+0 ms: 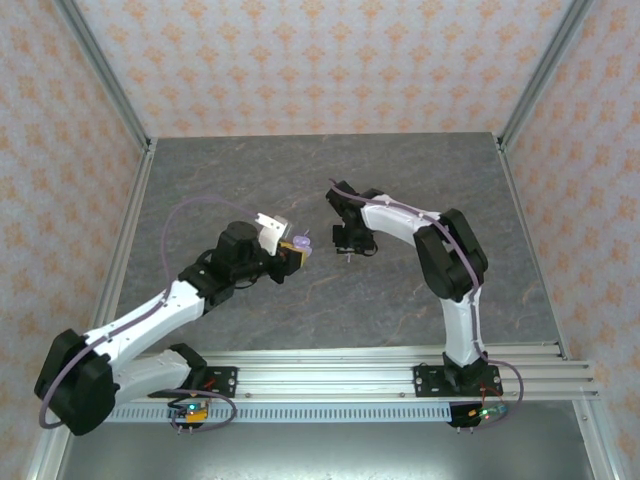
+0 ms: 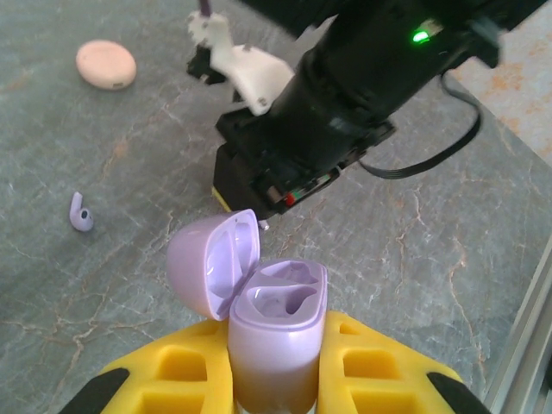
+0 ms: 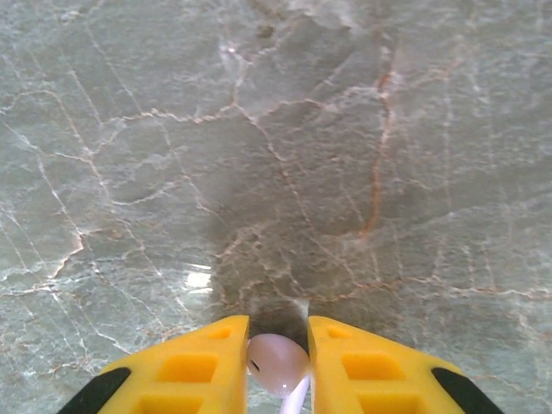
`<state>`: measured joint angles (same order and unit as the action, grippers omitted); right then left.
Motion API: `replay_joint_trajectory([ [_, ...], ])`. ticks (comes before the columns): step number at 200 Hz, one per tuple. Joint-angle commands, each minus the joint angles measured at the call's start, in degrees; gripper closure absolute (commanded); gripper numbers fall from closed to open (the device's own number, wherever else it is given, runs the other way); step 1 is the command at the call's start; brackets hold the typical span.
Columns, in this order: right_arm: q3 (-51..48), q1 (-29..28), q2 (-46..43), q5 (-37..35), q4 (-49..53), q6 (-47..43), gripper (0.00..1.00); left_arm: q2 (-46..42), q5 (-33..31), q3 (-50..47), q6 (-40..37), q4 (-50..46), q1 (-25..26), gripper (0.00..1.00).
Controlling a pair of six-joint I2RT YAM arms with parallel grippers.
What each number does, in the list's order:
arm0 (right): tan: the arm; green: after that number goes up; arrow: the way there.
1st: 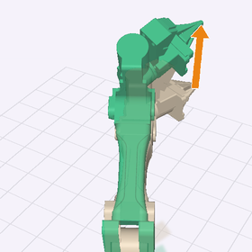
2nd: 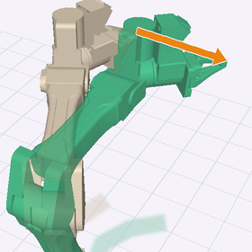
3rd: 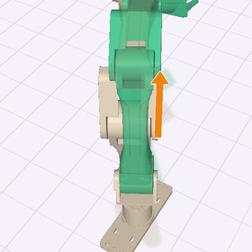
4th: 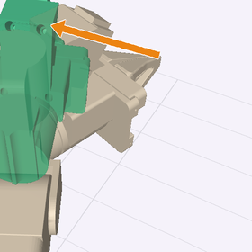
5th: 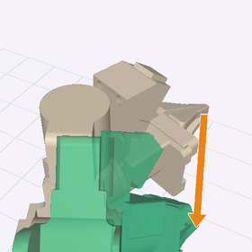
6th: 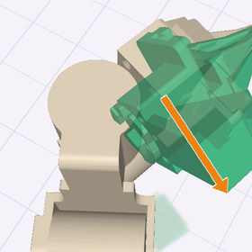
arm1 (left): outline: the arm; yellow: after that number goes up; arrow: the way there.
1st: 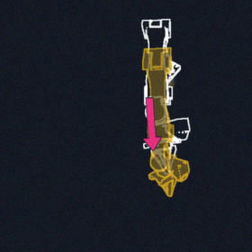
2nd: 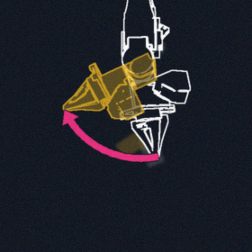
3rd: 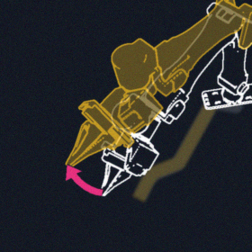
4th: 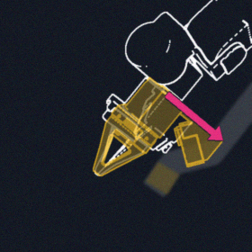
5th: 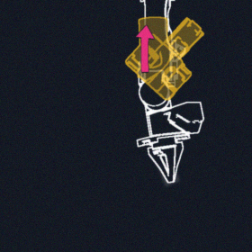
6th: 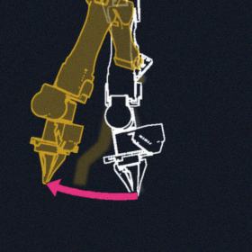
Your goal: Insert the wireless bluetooth earbuds into the charging case
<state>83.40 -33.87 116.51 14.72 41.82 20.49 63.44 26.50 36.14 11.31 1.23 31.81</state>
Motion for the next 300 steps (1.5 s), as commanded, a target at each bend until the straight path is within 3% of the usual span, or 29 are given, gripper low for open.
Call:
replay_joint_trajectory([
  [1, -3.0, 1.5, -4.3, 3.9, -4.2, 1.4, 0.77, 2.3, -0.2, -1.4, 3.4, 7.0, 0.4, 0.85],
  [78, -8.9, 4.0, -13.3, 12.6, -12.0, 5.0, 0.77, 10.9, 1.1, -4.9, 6.1, 20.4, 1.3, 0.85],
  [173, -9.6, 3.8, -23.5, 16.1, -16.5, 5.7, 0.77, 17.4, 0.8, -4.8, 10.6, 31.8, 3.4, 0.85],
  [300, -11.2, 3.1, -27.2, 17.2, -18.1, 4.7, 0.77, 20.9, -1.1, 0.5, 15.8, 34.1, 5.2, 0.85],
])
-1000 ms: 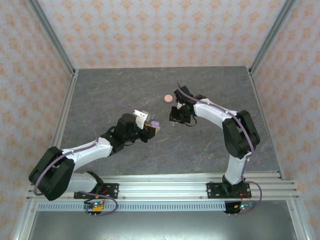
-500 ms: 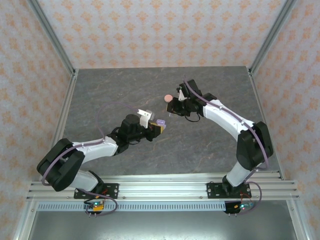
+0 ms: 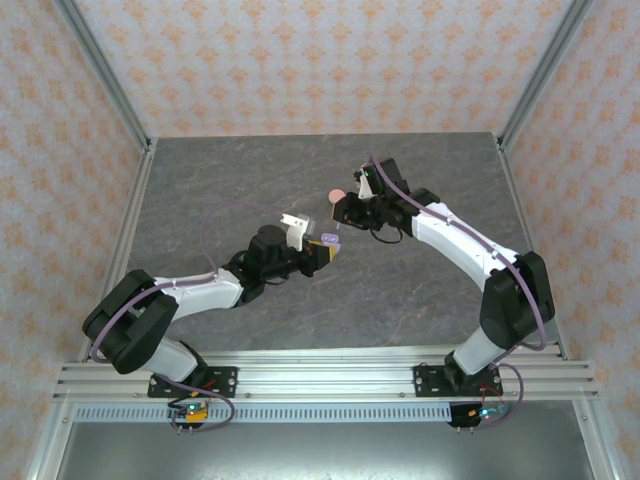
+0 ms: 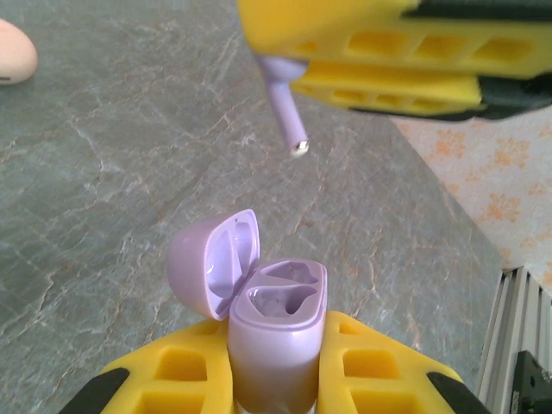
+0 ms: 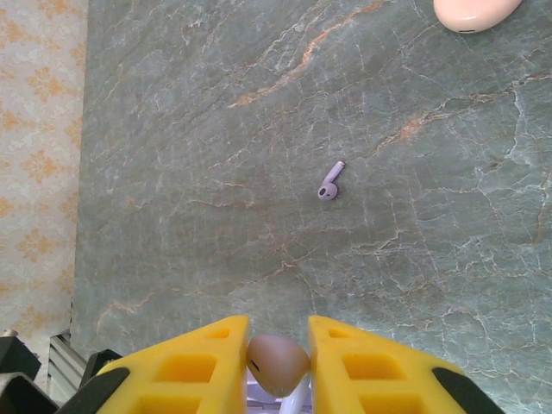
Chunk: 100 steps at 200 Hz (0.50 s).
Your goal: Insert the wireless bluetooth earbuds into the charging case
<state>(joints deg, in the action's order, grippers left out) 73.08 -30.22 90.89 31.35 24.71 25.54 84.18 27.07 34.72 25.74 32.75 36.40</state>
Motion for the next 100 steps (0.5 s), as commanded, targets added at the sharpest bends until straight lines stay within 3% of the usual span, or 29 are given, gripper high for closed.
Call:
replay_joint_trajectory([
  [1, -0.9, -0.5, -1.6, 0.6, -1.0, -0.3, 0.77, 0.2, -1.7, 1.9, 1.4, 2.6, 0.6, 0.85],
  [100, -1.3, -1.4, -1.5, 0.6, -1.2, -0.4, 0.76, -0.6, -3.1, 3.1, 2.8, 1.6, 0.7, 0.85],
])
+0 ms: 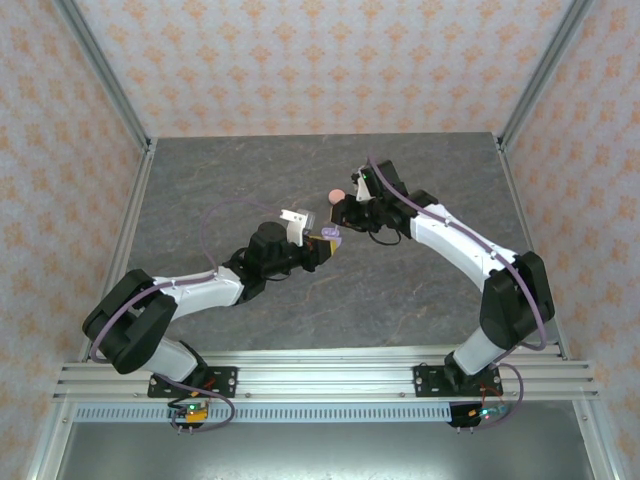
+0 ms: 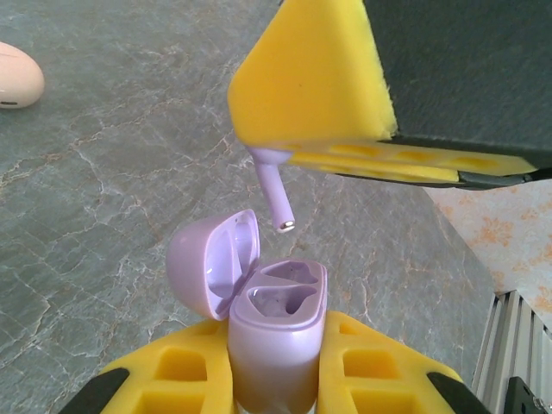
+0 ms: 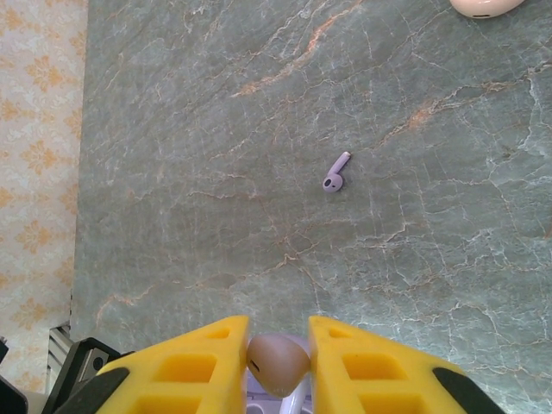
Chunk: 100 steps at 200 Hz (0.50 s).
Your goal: Insert the wireless bluetooth earbuds into the charging case
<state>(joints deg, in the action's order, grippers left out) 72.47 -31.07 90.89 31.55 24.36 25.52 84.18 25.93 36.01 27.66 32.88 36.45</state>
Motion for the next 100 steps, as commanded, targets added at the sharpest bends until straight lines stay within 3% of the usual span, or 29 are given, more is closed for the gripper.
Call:
replay_joint_trajectory([
  [1, -0.7, -0.6, -1.5, 0.4, -0.9, -0.4, 0.76, -0.5, -1.9, 1.9, 0.9, 1.4, 0.6, 0.85],
  [100, -1.6, -1.4, -1.7, 0.1, -0.5, -0.8, 0.77, -1.0, -4.6, 2.4, 2.3, 0.6, 0.7, 0.85],
])
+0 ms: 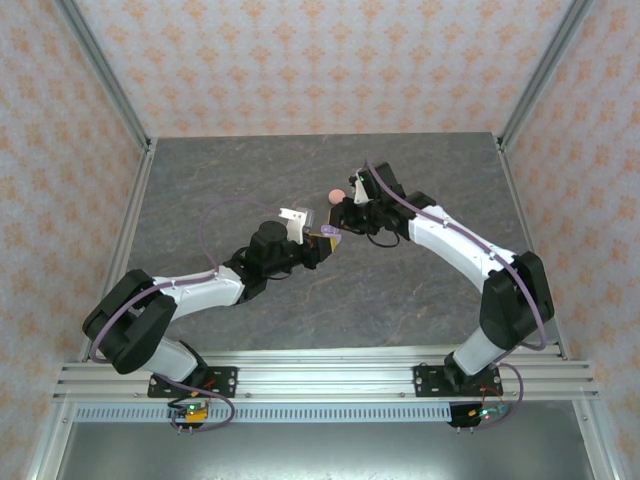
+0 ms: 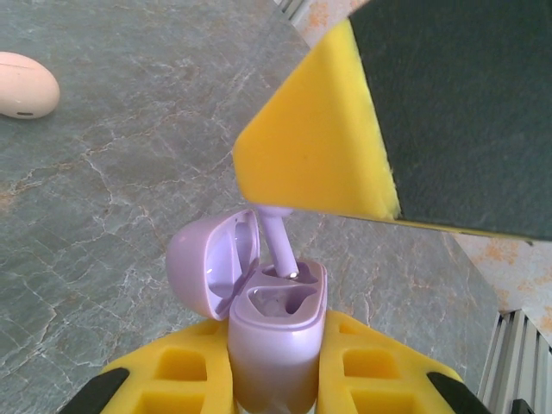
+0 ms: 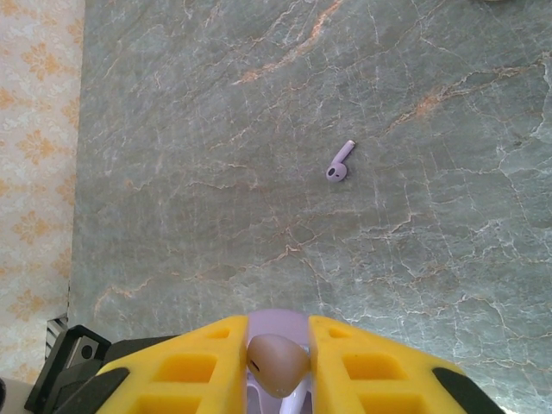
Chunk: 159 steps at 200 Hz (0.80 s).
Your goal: Insert the wireless bluetooth earbuds into the charging case
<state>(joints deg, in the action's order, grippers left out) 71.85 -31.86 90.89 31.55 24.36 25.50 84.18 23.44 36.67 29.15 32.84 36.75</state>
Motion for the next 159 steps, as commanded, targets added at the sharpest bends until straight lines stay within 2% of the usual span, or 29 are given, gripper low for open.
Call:
replay_joint_trajectory([
  [1, -1.0, -0.6, -1.7, 0.1, -0.5, -0.8, 0.77, -1.0, -2.1, 1.7, 0.8, 0.6, 0.4, 0.85],
  [159, -1.2, -1.5, -3.0, -0.6, 1.2, -0.5, 0.76, -0.1, -4.3, 3.1, 1.2, -0.1, 0.3, 0.85],
])
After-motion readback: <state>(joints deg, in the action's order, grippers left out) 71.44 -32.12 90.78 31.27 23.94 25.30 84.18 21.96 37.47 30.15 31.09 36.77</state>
